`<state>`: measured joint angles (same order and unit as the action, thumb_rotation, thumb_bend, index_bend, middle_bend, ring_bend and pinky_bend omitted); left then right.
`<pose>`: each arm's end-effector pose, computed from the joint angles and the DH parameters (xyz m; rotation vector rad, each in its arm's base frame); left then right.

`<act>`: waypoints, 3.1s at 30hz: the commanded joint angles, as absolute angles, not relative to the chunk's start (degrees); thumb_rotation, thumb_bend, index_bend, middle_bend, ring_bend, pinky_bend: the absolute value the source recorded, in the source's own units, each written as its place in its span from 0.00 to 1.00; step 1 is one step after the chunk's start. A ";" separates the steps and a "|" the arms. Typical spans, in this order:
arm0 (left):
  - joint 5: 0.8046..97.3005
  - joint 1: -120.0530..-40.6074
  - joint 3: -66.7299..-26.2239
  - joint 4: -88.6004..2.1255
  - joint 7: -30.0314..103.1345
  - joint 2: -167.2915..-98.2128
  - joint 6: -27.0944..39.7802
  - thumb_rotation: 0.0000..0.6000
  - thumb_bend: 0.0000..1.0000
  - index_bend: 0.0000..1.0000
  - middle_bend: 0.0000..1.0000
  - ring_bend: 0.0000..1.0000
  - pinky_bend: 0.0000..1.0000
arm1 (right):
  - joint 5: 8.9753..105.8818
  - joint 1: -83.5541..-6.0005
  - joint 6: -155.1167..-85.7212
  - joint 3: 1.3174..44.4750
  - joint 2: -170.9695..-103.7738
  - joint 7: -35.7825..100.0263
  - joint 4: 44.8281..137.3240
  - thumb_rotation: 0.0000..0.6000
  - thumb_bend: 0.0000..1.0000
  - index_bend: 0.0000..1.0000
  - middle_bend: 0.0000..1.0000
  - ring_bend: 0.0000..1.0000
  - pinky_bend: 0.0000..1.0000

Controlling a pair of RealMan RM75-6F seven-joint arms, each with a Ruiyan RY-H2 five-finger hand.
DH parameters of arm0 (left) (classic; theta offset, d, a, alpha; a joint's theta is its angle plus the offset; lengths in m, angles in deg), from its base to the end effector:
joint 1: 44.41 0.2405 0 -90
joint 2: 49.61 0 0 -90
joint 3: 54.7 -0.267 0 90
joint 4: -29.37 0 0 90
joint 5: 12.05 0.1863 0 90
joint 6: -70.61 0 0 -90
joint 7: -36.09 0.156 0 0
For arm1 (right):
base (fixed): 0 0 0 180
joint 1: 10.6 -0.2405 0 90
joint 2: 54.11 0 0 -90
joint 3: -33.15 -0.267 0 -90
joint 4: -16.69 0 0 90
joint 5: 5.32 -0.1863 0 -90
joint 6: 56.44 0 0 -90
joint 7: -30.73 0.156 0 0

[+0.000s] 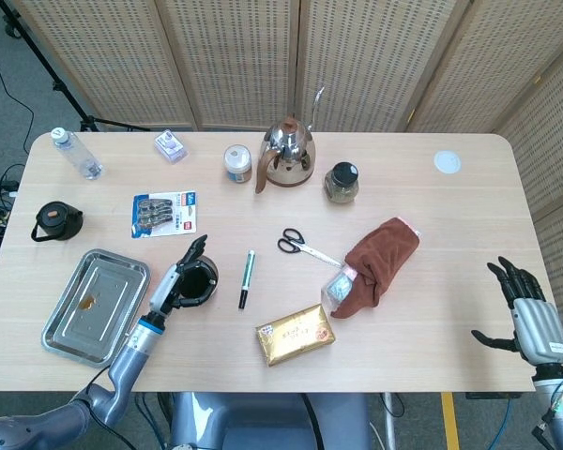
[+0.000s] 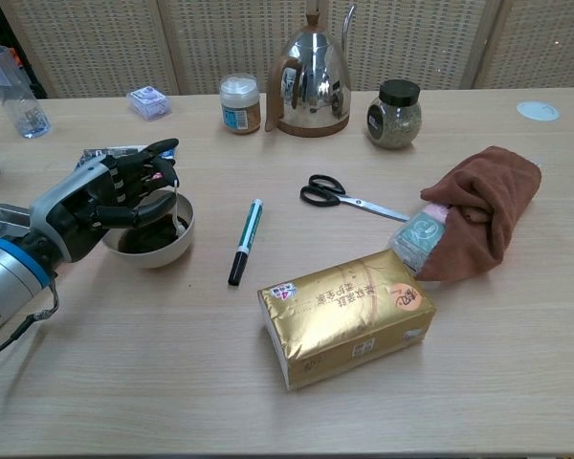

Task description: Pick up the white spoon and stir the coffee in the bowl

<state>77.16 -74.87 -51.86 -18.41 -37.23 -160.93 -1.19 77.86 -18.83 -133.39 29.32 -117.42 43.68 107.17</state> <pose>-0.2113 0.3059 -0.0684 -1.1798 -2.0321 -1.8157 -0.3206 -0.2135 0.1791 1.3592 -1.1228 0.9820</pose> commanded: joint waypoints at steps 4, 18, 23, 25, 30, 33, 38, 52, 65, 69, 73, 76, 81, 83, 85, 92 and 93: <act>77.26 -74.06 -52.49 -19.04 -37.88 -160.22 -1.66 1.00 0.44 0.62 0.00 0.00 0.00 | 77.94 -18.83 -133.43 29.36 -117.42 43.65 107.22 1.00 0.00 0.00 0.00 0.00 0.00; 75.29 -74.28 -50.32 -16.78 -39.51 -159.89 -1.02 1.00 0.44 0.62 0.00 0.00 0.00 | 77.93 -18.88 -133.24 29.47 -117.59 43.39 107.17 1.00 0.00 0.00 0.00 0.00 0.00; 75.26 -75.71 -49.84 -16.81 -38.32 -160.07 0.54 1.00 0.44 0.62 0.00 0.00 0.00 | 77.84 -18.92 -133.19 29.44 -117.66 43.31 107.12 1.00 0.00 0.00 0.00 0.00 0.00; 75.46 -76.57 -49.77 -17.32 -37.87 -160.41 1.40 1.00 0.44 0.62 0.00 0.00 0.00 | 77.74 -18.92 -133.18 29.38 -117.64 43.36 107.09 1.00 0.00 0.00 0.00 0.00 0.00; 76.10 -76.72 -50.27 -19.04 -36.68 -160.69 0.87 1.00 0.44 0.62 0.00 0.00 0.00 | 77.58 -18.92 -133.25 29.21 -117.51 43.68 107.03 1.00 0.00 0.00 0.00 0.00 0.00; 76.88 -76.19 -51.23 -19.97 -36.70 -160.41 0.02 1.00 0.44 0.62 0.00 0.00 0.00 | 77.61 -18.92 -133.26 29.20 -117.44 43.79 107.06 1.00 0.00 0.00 0.00 0.00 0.00; 77.47 -74.54 -52.45 -20.50 -36.91 -159.94 -2.05 1.00 0.44 0.62 0.00 0.00 0.00 | 77.79 -18.86 -133.40 29.25 -117.32 43.96 107.23 1.00 0.00 0.00 0.00 0.00 0.00; 74.74 -74.74 -50.18 -16.86 -36.83 -160.30 0.03 1.00 0.45 0.62 0.00 0.00 0.00 | 77.90 -18.90 -133.25 29.47 -117.61 43.28 107.29 1.00 0.00 0.00 0.00 0.00 0.00; 74.35 -76.36 -49.17 -17.68 -34.90 -159.94 1.83 1.00 0.43 0.62 0.00 0.00 0.00 | 77.91 -18.92 -133.26 29.44 -117.55 43.50 107.34 1.00 0.00 0.00 0.00 0.00 0.00; 74.57 -76.58 -49.49 -18.26 -34.58 -159.75 2.38 1.00 0.38 0.59 0.00 0.00 0.00 | 77.96 -18.92 -133.25 29.47 -117.53 43.53 107.39 1.00 0.00 0.00 0.00 0.00 0.00; 75.51 -76.47 -50.33 -19.56 -34.51 -158.65 1.91 1.00 0.28 0.39 0.00 0.00 0.00 | 78.00 -18.88 -133.43 29.41 -117.38 43.65 107.51 1.00 0.00 0.00 0.00 0.00 0.00; 76.41 -76.13 -50.82 -20.42 -33.42 -157.59 0.41 1.00 0.16 0.26 0.00 0.00 0.00 | 78.11 -18.87 -133.45 29.46 -117.34 43.70 107.60 1.00 0.00 0.00 0.00 0.00 0.00; 77.78 -75.08 -51.23 -24.11 -29.78 -154.59 -3.27 1.00 0.10 0.15 0.00 0.00 0.00 | 78.44 -18.75 -133.80 29.53 -117.20 43.71 107.80 1.00 0.00 0.00 0.00 0.00 0.00; 78.49 -74.41 -51.42 -26.02 -26.53 -152.60 -5.28 1.00 0.10 0.12 0.00 0.00 0.00 | 78.59 -18.72 -133.91 29.58 -117.13 43.73 107.84 1.00 0.00 0.00 0.00 0.00 0.00; 78.80 -73.94 -51.80 -27.83 -23.22 -150.70 -5.86 1.00 0.10 0.08 0.00 0.00 0.00 | 78.68 -18.69 -134.01 29.60 -117.09 43.72 107.90 1.00 0.00 0.00 0.00 0.00 0.00; 77.18 -69.83 -54.24 -42.73 3.13 -134.65 -6.07 1.00 0.08 0.01 0.00 0.00 0.00 | 80.21 -18.15 -136.93 29.34 -117.43 40.14 107.20 1.00 0.00 0.00 0.00 0.00 0.00; 75.52 -68.40 -54.24 -46.87 9.13 -131.46 -6.57 1.00 0.08 0.01 0.00 0.00 0.00 | 80.74 -17.90 -138.41 29.06 -118.03 38.09 106.53 1.00 0.00 0.00 0.00 0.00 0.00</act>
